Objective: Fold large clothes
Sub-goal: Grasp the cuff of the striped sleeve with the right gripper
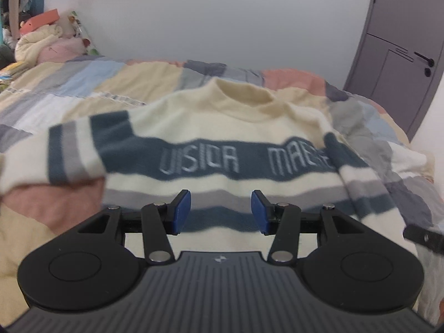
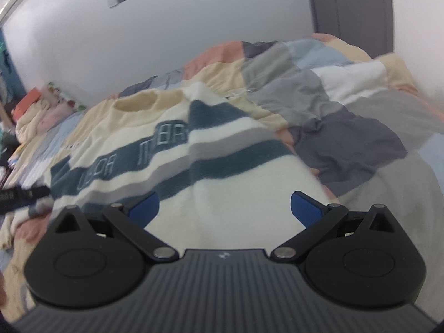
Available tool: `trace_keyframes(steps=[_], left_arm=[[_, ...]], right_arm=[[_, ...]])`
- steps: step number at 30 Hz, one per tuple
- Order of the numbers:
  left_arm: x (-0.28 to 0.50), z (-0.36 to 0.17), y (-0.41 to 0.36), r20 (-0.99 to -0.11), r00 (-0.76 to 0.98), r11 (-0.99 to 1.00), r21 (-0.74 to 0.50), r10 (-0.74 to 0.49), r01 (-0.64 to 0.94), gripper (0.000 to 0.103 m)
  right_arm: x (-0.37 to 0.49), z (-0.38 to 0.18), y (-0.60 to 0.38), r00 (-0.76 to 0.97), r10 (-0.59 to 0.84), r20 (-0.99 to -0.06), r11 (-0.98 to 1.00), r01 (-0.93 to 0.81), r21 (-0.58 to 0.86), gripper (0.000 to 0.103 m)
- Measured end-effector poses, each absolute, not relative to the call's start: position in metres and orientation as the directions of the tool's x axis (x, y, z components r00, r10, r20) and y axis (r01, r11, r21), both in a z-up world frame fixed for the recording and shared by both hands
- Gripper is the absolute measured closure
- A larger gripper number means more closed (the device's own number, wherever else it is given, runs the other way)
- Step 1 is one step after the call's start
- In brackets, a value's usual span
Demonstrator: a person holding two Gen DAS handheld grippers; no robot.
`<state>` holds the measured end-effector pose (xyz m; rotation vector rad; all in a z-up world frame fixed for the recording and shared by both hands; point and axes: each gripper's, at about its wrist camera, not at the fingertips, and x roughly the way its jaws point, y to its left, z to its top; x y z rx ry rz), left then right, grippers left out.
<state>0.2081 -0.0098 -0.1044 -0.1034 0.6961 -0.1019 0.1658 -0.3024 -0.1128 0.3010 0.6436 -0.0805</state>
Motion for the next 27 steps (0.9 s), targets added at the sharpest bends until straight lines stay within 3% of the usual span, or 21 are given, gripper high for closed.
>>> trace_keyframes(steps=[7, 14, 17, 22, 24, 26, 27], left_arm=[[0.201, -0.142, -0.016, -0.645, 0.744, 0.982, -0.174, -0.172, 0.076, 0.049], [0.213, -0.162, 0.009, -0.666, 0.712, 0.970, -0.226, -0.223, 0.092, 0.049], [0.222, -0.171, 0.021, -0.653, 0.700, 0.944, -0.315, -0.290, 0.098, 0.049], [0.232, -0.182, 0.022, -0.663, 0.691, 0.949, -0.294, -0.289, 0.115, 0.049], [0.234, -0.184, 0.022, -0.662, 0.683, 0.942, -0.310, -0.309, 0.127, 0.049], [0.234, -0.185, 0.023, -0.657, 0.680, 0.935, -0.331, -0.327, 0.130, 0.049], [0.233, -0.185, 0.023, -0.655, 0.677, 0.932, -0.339, -0.335, 0.133, 0.049]], right_arm=[[0.176, -0.122, -0.333, 0.766, -0.100, -0.635, 0.899, 0.343, 0.273, 0.000], [0.187, -0.152, -0.381, 0.700, -0.096, -0.707, 0.726, 0.536, 0.432, 0.000], [0.194, -0.166, -0.380, 0.684, -0.045, -0.728, 0.700, 0.541, 0.465, 0.006], [0.198, -0.179, -0.372, 0.703, -0.003, -0.711, 0.654, 0.539, 0.531, 0.003], [0.201, -0.178, -0.368, 0.704, -0.005, -0.710, 0.660, 0.536, 0.527, 0.010], [0.200, -0.178, -0.365, 0.692, -0.018, -0.722, 0.666, 0.547, 0.507, 0.034], [0.200, -0.178, -0.364, 0.694, -0.011, -0.719, 0.660, 0.545, 0.516, 0.038]])
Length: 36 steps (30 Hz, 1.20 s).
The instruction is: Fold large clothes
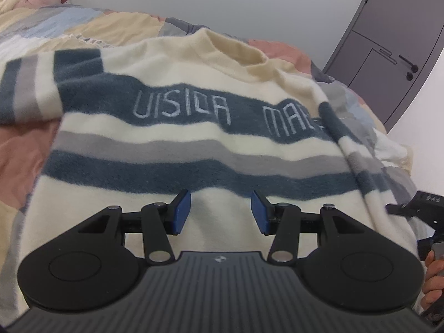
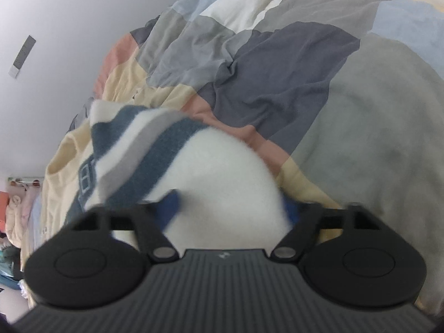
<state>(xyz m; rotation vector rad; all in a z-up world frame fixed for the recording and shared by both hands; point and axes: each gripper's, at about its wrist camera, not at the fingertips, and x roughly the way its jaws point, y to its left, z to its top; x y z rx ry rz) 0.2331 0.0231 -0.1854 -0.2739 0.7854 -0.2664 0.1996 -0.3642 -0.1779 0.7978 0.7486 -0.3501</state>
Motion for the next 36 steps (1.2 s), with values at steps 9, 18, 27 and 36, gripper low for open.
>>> trace_keyframes(steps=[9, 18, 27, 36], left_arm=[[0.228, -0.188, 0.024, -0.647, 0.668, 0.916, -0.374, -0.368, 0.143, 0.049], [0.230, -0.189, 0.021, -0.647, 0.665, 0.915, -0.374, -0.373, 0.150, 0.049], [0.236, -0.192, 0.021, -0.654, 0.665, 0.920, -0.366, -0.361, 0.141, 0.049], [0.254, -0.204, 0.047, -0.639, 0.694, 0.899, -0.436, -0.332, 0.029, 0.049]], right_arm=[[0.196, -0.143, -0.345, 0.752, -0.068, -0.656, 0.760, 0.465, 0.454, 0.085], [0.249, -0.073, -0.368, 0.815, -0.193, -0.546, 0.865, 0.404, 0.297, 0.086], [0.349, -0.097, -0.405, 0.789, -0.409, -0.459, 0.885, 0.465, 0.011, 0.086], [0.401, -0.171, -0.437, 0.718, -0.411, -0.562, 0.882, 0.469, -0.047, 0.085]])
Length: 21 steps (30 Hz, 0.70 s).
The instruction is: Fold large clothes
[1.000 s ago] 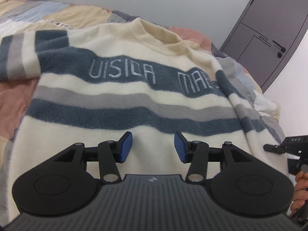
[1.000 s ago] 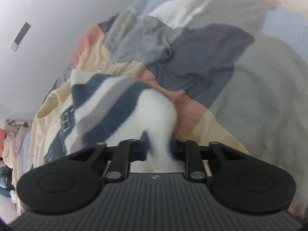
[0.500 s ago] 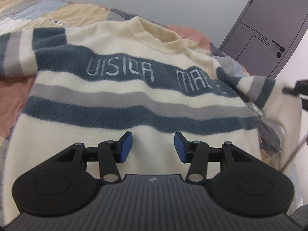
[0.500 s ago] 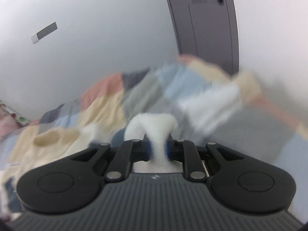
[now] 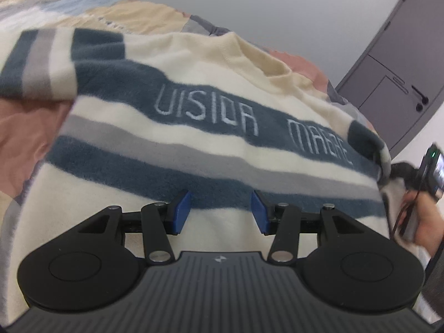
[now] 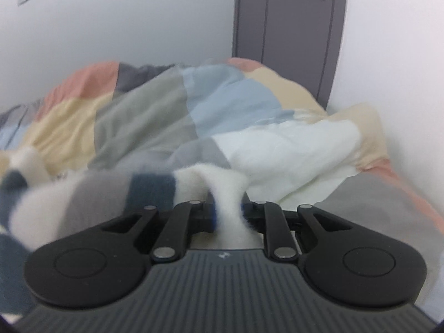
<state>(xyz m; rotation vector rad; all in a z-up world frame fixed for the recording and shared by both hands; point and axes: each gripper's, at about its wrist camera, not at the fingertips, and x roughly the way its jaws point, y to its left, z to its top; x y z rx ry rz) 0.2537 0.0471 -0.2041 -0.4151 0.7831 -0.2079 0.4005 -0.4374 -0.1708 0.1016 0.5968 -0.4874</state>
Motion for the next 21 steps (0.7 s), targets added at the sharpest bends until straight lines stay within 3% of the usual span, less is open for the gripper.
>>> trace_keyframes(steps=[10, 12, 14, 21], left_arm=[[0.253, -0.207, 0.044, -0.637, 0.691, 0.888, -0.459, -0.342, 0.017, 0.049], [0.252, -0.206, 0.045, -0.631, 0.695, 0.881, -0.472, -0.345, 0.008, 0.049], [0.251, -0.204, 0.045, -0.625, 0.695, 0.866, -0.500, -0.355, -0.007, 0.049], [0.232, -0.196, 0.052, -0.590, 0.689, 0.799, -0.601, -0.421, -0.026, 0.049]], right_arm=[[0.397, -0.184, -0.441, 0.736, -0.367, -0.569, 0.883, 0.467, 0.035, 0.077], [0.391, -0.181, -0.441, 0.727, -0.368, -0.580, 0.878, 0.477, 0.042, 0.067], [0.381, -0.176, -0.443, 0.711, -0.370, -0.598, 0.866, 0.497, 0.057, 0.048], [0.331, -0.146, -0.455, 0.700, -0.329, -0.633, 0.842, 0.522, 0.140, 0.039]])
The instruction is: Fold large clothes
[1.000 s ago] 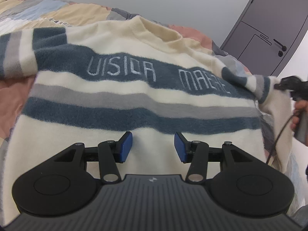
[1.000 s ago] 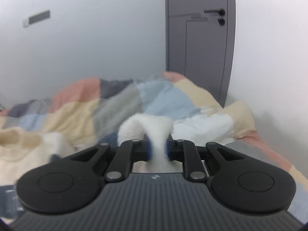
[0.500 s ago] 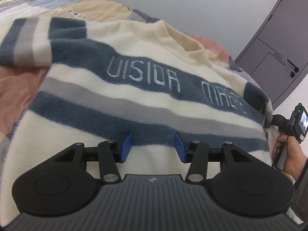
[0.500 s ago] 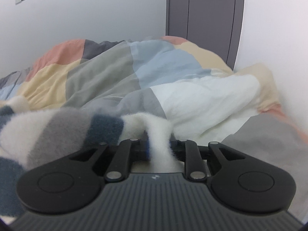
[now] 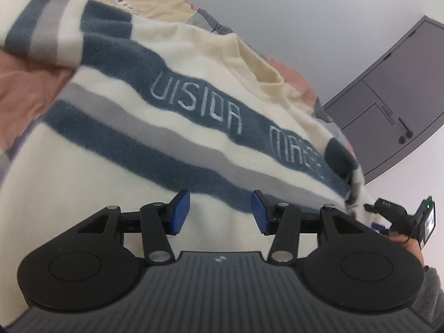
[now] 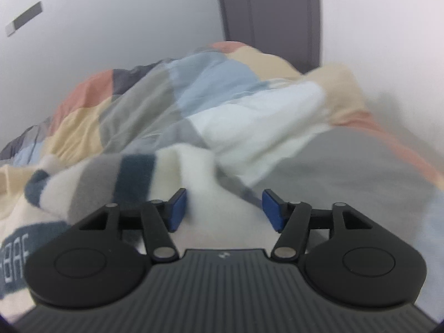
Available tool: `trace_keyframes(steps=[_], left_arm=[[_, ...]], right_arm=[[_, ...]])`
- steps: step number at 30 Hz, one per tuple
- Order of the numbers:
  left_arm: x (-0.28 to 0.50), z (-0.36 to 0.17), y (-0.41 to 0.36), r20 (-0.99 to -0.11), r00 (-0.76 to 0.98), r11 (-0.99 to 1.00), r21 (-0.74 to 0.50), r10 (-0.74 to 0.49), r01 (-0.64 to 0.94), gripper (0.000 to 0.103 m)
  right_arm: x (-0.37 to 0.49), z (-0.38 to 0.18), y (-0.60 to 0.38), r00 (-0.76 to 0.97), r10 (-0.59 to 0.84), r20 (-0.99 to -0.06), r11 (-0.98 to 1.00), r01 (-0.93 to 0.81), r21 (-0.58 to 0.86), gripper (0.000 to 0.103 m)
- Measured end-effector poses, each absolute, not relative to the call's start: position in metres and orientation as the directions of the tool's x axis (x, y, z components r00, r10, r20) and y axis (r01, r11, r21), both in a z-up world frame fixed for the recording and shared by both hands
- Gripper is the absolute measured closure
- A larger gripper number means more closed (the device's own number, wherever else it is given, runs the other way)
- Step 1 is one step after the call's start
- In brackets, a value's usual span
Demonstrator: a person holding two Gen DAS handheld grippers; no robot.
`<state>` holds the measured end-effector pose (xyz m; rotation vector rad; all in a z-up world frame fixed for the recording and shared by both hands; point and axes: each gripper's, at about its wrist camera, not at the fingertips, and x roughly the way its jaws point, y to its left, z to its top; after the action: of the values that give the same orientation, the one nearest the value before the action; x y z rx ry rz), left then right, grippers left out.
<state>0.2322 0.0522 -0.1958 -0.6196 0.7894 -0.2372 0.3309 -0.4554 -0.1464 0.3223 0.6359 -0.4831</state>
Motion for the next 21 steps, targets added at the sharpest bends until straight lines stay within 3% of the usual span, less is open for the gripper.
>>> trace_keyframes(steps=[12, 17, 21], left_arm=[[0.200, -0.182, 0.044, -0.547, 0.671, 0.748, -0.663, -0.501, 0.018, 0.049], [0.201, -0.186, 0.047, -0.534, 0.648, 0.705, -0.709, -0.543, 0.006, 0.049], [0.204, -0.188, 0.045, -0.546, 0.642, 0.717, -0.697, -0.537, 0.007, 0.049]], right_arm=[[0.225, -0.138, -0.495, 0.619, -0.358, -0.699, 0.581, 0.734, 0.352, 0.038], [0.192, -0.166, -0.507, 0.602, -0.232, -0.764, 0.405, 0.774, 0.486, 0.036], [0.197, -0.170, -0.502, 0.623, -0.195, -0.757, 0.416, 0.752, 0.512, 0.037]])
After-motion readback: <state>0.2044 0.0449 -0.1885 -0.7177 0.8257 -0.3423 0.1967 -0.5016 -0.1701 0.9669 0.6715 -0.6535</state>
